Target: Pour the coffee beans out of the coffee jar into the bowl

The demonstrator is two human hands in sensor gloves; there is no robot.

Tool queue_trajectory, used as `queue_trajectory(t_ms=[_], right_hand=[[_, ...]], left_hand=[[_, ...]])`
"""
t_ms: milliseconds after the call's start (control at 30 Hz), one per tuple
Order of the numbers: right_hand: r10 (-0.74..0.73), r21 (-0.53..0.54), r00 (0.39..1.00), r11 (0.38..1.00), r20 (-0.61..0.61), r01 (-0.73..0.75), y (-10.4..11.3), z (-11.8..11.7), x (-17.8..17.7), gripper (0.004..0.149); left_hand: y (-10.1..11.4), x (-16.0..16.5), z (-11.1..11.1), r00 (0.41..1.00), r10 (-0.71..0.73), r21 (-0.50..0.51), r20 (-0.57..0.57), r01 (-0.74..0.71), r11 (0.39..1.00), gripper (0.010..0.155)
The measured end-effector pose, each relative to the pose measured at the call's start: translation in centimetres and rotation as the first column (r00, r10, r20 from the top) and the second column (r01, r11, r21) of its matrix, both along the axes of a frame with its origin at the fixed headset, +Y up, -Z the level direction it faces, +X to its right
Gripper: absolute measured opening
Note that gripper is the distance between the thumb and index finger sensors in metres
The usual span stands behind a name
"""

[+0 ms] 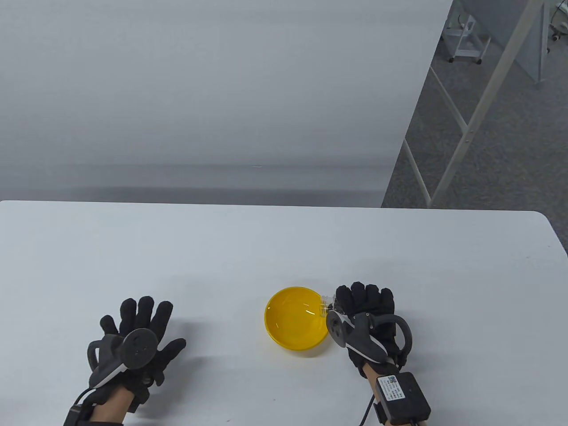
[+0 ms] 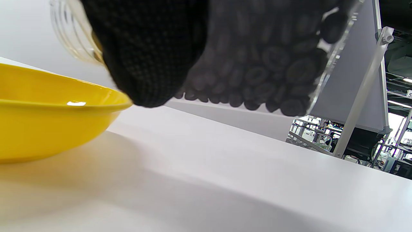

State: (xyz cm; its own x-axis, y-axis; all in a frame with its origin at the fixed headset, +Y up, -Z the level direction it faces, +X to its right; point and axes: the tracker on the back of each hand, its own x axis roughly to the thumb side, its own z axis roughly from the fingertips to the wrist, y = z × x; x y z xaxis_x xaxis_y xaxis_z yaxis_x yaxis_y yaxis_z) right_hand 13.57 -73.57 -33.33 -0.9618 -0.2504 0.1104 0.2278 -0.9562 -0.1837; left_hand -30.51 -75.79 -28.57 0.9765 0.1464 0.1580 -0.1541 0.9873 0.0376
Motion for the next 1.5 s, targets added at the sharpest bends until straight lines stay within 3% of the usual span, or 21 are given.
queue_trajectory(t_ms=[567,1133,1500], right_hand=[[0.026,0.005,1.0,1.0,0.004,-0.026,0.2,0.1,-0.3,0.091],[-0.138,0.014,0.99,0.99,0.037,0.137,0.5,0.1,1.4,0.092],[-0.306,0.038,0.947,0.952,0.101,0.304,0.3,-0.7,3.6,0.094]], left_hand=[[0.0,-0.1,-0.1,1.0,0.002,0.001,-0.004,-0.002,1.0,0.092],[-0.1,-0.1,-0.2,1.0,0.006,0.002,-0.002,-0.006,1.0,0.092],[-0.2,-0.2,-0.2,1.0,0.01,0.018,0.0,-0.01,1.0,0.092]])
